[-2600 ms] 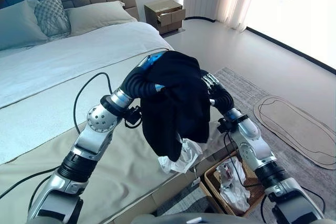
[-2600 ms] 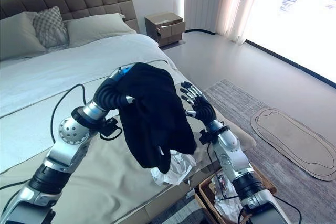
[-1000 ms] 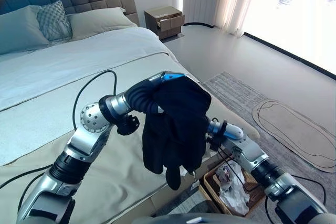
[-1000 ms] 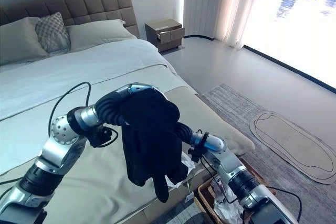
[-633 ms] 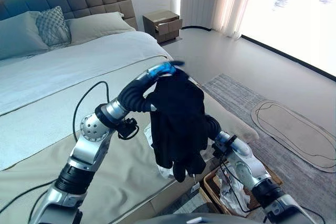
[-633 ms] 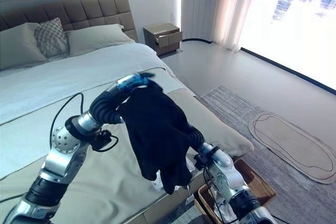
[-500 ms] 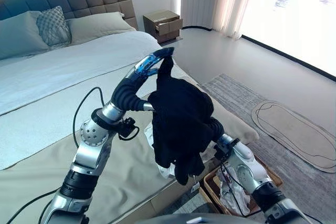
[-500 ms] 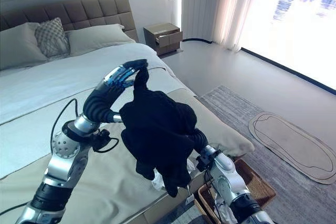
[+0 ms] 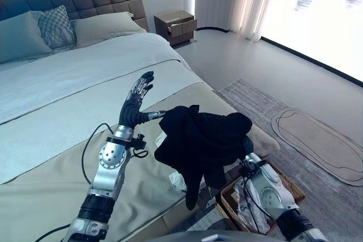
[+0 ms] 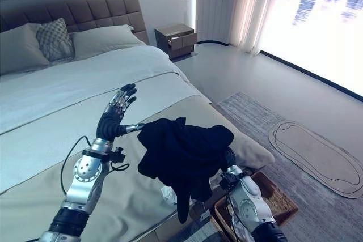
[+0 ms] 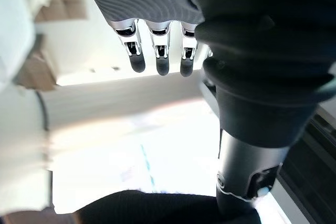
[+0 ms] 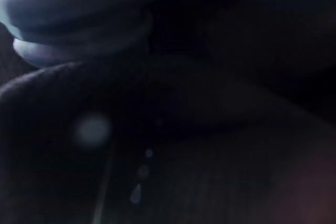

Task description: Pick up clothes into the bucket

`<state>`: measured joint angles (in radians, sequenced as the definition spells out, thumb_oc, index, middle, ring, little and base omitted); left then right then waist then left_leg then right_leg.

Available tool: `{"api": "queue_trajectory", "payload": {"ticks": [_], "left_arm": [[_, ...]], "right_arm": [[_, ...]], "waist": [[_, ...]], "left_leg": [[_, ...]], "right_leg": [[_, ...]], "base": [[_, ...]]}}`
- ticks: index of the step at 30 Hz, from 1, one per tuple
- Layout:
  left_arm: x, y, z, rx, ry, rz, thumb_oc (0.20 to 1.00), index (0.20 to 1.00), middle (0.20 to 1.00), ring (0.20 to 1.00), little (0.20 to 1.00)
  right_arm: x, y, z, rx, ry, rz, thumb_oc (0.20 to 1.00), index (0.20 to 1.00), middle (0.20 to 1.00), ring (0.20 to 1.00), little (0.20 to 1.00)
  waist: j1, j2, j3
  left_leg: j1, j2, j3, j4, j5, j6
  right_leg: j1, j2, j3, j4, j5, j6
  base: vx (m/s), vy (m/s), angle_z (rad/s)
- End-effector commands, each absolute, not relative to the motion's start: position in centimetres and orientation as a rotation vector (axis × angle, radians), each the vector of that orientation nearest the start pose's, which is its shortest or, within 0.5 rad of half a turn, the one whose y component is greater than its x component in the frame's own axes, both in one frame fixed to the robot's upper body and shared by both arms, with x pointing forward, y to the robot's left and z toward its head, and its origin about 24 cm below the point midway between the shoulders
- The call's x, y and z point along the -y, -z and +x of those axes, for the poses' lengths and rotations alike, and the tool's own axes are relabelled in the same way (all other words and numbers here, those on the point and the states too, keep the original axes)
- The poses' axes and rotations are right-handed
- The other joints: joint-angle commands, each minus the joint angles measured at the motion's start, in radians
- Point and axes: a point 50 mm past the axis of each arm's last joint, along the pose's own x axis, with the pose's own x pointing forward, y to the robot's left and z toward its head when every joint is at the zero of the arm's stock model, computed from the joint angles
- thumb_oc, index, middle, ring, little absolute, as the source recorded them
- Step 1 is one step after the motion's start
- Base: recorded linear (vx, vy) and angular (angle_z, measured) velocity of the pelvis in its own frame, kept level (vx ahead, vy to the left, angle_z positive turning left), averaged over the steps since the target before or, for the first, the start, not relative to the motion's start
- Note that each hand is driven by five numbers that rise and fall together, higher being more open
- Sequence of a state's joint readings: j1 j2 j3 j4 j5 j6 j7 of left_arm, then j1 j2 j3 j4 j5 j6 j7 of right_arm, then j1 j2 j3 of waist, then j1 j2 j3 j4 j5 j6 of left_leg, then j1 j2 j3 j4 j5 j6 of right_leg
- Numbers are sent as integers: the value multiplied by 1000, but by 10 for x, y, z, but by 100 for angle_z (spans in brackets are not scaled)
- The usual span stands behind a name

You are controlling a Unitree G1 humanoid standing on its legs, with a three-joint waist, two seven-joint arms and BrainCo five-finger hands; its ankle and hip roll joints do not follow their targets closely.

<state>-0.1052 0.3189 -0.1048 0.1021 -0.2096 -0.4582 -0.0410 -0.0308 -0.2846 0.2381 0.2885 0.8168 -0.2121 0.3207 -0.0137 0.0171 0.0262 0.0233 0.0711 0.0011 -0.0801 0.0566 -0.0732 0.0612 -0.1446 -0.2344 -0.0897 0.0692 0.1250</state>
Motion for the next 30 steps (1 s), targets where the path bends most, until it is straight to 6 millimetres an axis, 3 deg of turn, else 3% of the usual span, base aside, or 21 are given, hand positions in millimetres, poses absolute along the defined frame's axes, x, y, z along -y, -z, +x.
{"api": "queue_trajectory", "payload": {"ticks": [1, 2, 11, 14, 20, 30], "left_arm": [[-191, -106, 266, 514, 103, 99, 1000, 1000, 1000, 1000, 1000], [-196, -99, 263, 485, 73, 85, 1000, 1000, 1000, 1000, 1000], [-223, -80, 242, 413, -40, 56, 1000, 1000, 1000, 1000, 1000], [-244, -67, 227, 370, -154, 36, 1000, 1000, 1000, 1000, 1000], [-269, -46, 205, 291, -319, 6, 1000, 1000, 1000, 1000, 1000], [-280, -49, 193, 314, -389, 11, 1000, 1000, 1000, 1000, 1000]], "right_arm": [[172, -42, 264, 201, -216, 609, 200, 200, 200, 200, 200], [184, -43, 263, 230, -128, 632, 200, 200, 200, 200, 200], [231, -44, 256, 317, 153, 632, 200, 200, 200, 200, 200], [262, -44, 246, 364, 320, 607, 200, 200, 200, 200, 200], [298, -48, 233, 420, 497, 551, 200, 200, 200, 200, 200], [330, -58, 226, 471, 650, 494, 200, 200, 200, 200, 200]], "waist": [[-12, -69, 5], [-13, -68, 8], [-6, -70, 15], [-4, -71, 21], [1, -75, 28], [5, -78, 40]], "left_leg": [[-35, 9, -4, 81, -48, -9], [-37, 8, -6, 81, -48, -9], [-46, 6, -10, 83, -51, -7], [-54, 5, -14, 86, -53, -6], [-66, 2, -15, 91, -58, -4], [-78, -3, -12, 99, -64, 1]], "right_leg": [[-9, -66, 21, 67, -20, 49], [-12, -66, 21, 69, -21, 49], [-17, -65, 22, 70, -22, 49], [-23, -67, 22, 73, -23, 50], [-28, -69, 21, 73, -24, 51], [-42, -72, 24, 80, -25, 53]], "base": [[0, 0, 0], [0, 0, 0], [0, 0, 0], [0, 0, 0], [0, 0, 0], [0, 0, 0]]}}
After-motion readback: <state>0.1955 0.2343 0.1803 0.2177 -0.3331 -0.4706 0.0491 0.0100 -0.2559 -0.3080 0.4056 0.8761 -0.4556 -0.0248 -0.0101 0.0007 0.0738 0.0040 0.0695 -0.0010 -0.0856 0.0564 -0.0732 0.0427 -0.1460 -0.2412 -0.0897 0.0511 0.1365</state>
